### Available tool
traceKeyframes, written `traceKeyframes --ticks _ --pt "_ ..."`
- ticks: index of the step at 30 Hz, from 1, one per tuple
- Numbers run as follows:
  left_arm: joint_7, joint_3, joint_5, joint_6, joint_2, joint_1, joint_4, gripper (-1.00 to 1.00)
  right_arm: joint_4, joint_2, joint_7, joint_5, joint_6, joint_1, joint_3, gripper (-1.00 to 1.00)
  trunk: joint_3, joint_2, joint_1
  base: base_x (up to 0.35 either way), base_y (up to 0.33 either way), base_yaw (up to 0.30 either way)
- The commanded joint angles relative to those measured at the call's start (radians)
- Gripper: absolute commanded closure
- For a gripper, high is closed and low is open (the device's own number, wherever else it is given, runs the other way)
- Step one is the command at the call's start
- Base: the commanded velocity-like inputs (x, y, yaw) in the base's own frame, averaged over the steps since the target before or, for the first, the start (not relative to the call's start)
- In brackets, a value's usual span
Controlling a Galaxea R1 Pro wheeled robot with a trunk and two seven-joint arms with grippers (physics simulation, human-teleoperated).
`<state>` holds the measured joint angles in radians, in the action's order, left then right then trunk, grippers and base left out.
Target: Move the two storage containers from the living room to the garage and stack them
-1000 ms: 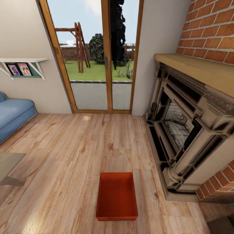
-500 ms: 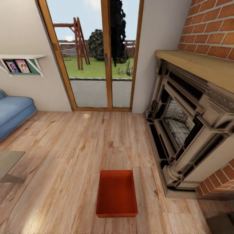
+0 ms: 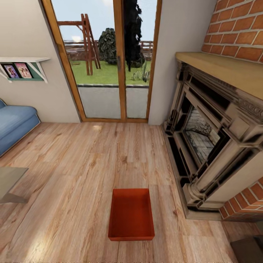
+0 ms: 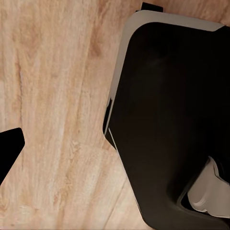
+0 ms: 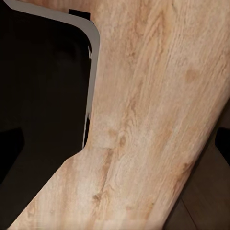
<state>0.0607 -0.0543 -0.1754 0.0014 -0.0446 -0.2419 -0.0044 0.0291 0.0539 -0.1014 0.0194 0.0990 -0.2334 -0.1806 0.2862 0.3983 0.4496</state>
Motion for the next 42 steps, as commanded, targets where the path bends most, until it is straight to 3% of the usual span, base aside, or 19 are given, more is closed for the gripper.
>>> traceKeyframes --ticks 1,42 --pt "0.001 -0.005 -0.004 0.0 0.0 0.0 0.0 -1.0 0.003 0.0 -0.002 0.002 0.005 -0.001 -0.007 -1.0 0.003 0.002 0.0 0.0 0.0 0.0" --pt "0.001 -0.004 -0.004 0.0 0.0 0.0 0.0 -1.0 0.005 -0.006 0.008 -0.002 0.006 -0.001 -0.008 -1.0 0.067 0.002 0.0 0.0 0.0 0.0"
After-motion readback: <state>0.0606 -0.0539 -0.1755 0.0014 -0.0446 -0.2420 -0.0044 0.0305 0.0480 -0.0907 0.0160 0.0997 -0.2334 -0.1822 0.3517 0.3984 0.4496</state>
